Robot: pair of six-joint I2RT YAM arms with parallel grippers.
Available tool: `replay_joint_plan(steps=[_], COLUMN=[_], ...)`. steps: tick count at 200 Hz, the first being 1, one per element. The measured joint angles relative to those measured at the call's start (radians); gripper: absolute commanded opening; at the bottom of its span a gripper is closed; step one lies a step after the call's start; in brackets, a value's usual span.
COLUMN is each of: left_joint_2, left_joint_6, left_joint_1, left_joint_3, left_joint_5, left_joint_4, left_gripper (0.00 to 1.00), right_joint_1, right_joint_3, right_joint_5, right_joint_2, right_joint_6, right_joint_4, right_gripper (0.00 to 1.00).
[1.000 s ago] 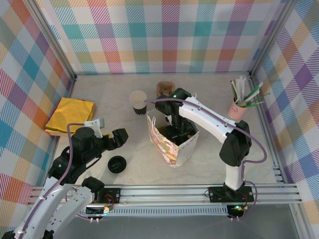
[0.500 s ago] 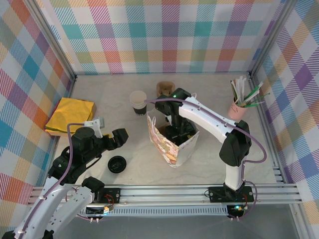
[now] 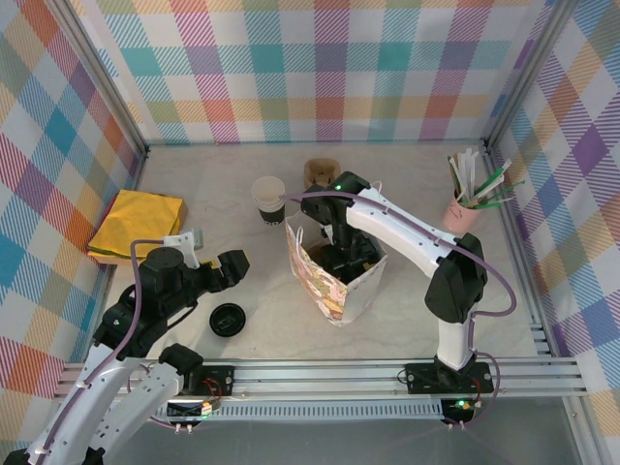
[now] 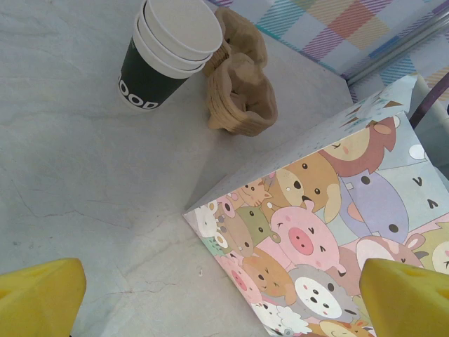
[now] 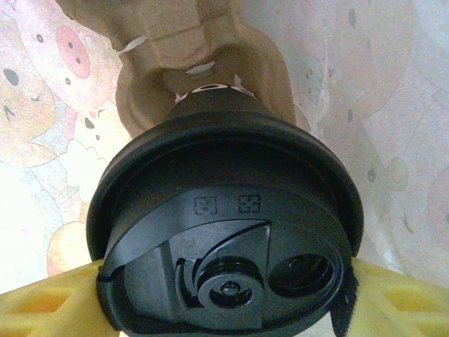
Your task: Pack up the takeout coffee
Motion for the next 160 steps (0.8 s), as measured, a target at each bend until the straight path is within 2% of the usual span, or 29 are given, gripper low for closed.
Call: replay_joint_plan(steps=[160], left_joint_2=[0.007], left_joint_6=[0.004], left_joint_1=[0.0], left_joint_3=[0.0], left_joint_5=[0.0], left_joint_4=[0.0], left_gripper=[1.0], right_joint_1=[0.0], right_joint_3=[0.011], right_joint_5=[-0.003], right_joint_2=[0.012], right_joint_6=[0.0], right_joint_4=[0.0], right_gripper=[0.69])
